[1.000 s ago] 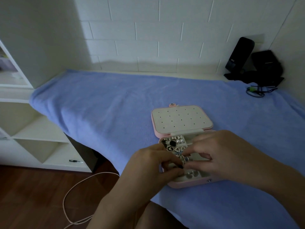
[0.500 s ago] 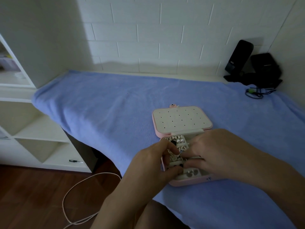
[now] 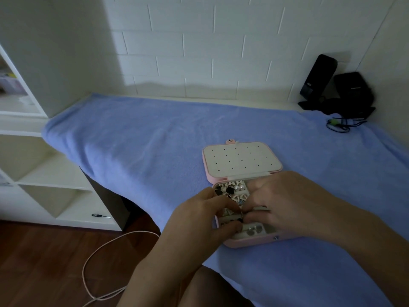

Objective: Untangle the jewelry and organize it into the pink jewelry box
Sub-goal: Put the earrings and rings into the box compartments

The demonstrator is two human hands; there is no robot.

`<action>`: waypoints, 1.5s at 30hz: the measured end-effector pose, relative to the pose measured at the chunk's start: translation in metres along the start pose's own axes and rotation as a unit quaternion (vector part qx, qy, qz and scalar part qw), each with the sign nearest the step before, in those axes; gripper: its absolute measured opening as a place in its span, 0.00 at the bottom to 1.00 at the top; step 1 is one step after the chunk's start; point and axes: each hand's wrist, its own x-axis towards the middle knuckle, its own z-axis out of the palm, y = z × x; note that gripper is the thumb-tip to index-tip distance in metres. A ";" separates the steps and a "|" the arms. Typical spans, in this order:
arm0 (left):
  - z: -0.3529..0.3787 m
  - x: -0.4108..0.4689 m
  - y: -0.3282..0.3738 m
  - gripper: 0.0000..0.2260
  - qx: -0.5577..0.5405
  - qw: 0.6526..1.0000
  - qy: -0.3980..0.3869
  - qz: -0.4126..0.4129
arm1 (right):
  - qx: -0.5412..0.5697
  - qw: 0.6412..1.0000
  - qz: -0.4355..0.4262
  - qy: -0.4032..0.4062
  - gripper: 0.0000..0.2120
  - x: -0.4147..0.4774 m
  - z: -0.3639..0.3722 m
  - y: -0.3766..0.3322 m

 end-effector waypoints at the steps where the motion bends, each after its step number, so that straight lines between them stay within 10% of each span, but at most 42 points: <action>1: 0.000 0.000 0.001 0.17 0.003 1.000 0.001 0.001 | 0.004 1.000 0.003 0.001 0.14 0.000 0.001 0.000; 45: 0.003 -0.001 0.008 0.14 0.006 0.998 0.006 -0.058 | 0.096 0.978 0.184 -0.021 0.10 0.014 0.000 -0.016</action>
